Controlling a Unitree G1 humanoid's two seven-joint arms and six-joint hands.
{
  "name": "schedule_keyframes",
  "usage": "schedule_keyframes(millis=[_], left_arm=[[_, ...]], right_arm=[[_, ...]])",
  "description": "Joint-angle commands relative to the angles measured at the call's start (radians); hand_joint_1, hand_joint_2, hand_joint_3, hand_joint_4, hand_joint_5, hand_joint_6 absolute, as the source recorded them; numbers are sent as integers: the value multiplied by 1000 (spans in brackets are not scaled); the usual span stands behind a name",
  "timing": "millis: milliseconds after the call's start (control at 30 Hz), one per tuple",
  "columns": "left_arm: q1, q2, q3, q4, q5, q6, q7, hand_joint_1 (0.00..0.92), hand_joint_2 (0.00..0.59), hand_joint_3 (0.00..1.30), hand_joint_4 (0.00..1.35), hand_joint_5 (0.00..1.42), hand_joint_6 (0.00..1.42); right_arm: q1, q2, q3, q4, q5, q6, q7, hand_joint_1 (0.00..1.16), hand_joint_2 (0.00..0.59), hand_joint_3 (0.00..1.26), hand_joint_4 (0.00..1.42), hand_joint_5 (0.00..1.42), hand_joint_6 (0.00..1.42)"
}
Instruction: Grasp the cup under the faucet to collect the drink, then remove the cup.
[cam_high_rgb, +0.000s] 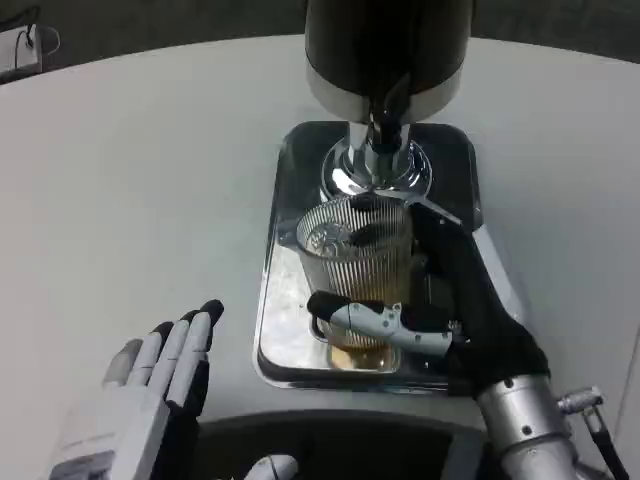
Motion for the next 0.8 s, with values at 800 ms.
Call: schedule_keyframes(millis=[800], left_arm=[[-3, -7, -53, -104, 97, -18, -34, 0, 127, 0, 0, 0, 0]], right_arm=[[419, -34, -109, -646, 235, 56, 206, 1133, 214, 812, 983, 1147, 1424]])
